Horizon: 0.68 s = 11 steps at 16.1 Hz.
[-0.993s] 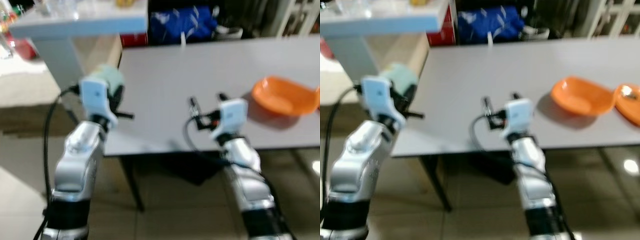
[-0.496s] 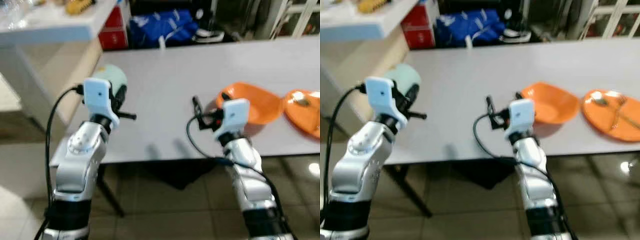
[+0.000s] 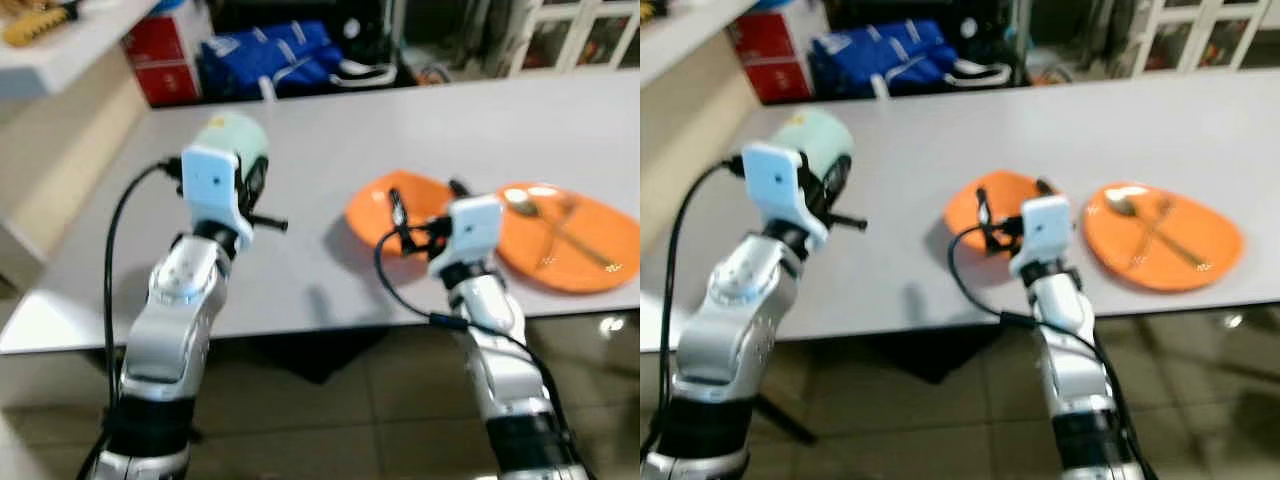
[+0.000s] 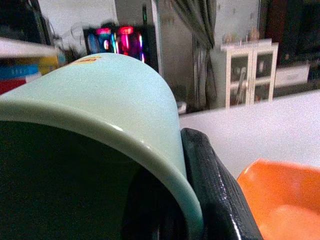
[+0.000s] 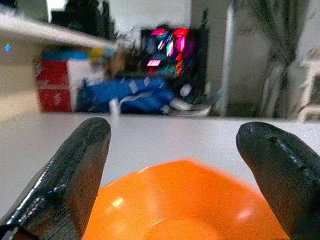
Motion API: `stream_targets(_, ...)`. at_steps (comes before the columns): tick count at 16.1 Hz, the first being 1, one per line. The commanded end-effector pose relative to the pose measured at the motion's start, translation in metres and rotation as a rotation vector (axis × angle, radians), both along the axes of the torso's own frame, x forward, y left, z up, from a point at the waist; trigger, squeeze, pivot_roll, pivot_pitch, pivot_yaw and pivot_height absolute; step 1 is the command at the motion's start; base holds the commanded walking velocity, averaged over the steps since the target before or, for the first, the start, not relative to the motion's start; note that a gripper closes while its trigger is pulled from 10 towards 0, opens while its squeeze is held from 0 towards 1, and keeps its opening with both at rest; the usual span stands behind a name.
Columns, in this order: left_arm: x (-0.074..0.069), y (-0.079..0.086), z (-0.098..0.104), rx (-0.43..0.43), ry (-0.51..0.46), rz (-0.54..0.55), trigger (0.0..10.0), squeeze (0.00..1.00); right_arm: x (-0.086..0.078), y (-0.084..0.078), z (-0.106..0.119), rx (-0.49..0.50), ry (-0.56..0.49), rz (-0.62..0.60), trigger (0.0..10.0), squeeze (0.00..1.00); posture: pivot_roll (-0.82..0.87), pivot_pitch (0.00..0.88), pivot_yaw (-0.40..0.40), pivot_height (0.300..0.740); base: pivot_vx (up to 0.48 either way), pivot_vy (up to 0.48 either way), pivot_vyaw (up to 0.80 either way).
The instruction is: Setting the table
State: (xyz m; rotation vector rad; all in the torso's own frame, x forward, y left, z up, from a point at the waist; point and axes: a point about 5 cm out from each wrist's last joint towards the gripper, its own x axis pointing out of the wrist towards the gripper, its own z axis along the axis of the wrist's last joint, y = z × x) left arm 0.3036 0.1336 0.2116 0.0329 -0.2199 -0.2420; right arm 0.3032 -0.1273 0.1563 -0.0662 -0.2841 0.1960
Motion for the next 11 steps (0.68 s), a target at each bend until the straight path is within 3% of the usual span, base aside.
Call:
stream_targets(1,0.0,0.011,0.001,0.015,-0.011,0.05,0.0,0.0,0.001,0.004,0.009,0.013,-0.043,0.0,10.0,0.0,-0.15,0.0,0.106,0.74,0.0,-0.48,0.0)
stream_targets(7,0.001,-0.002,-0.002,0.039,0.006,0.019,0.0,0.0,0.002,0.005,0.005,0.02,-0.023,-0.007,10.0,0.0,-0.16,0.0,0.112,0.74,0.0,-0.48,0.0)
stream_targets(11,0.003,0.001,-0.005,0.038,0.022,0.046,0.0,0.0,0.0,0.008,0.001,0.019,-0.017,0.001,10.0,0.0,-0.15,0.0,0.113,0.74,0.061,-0.452,0.0)
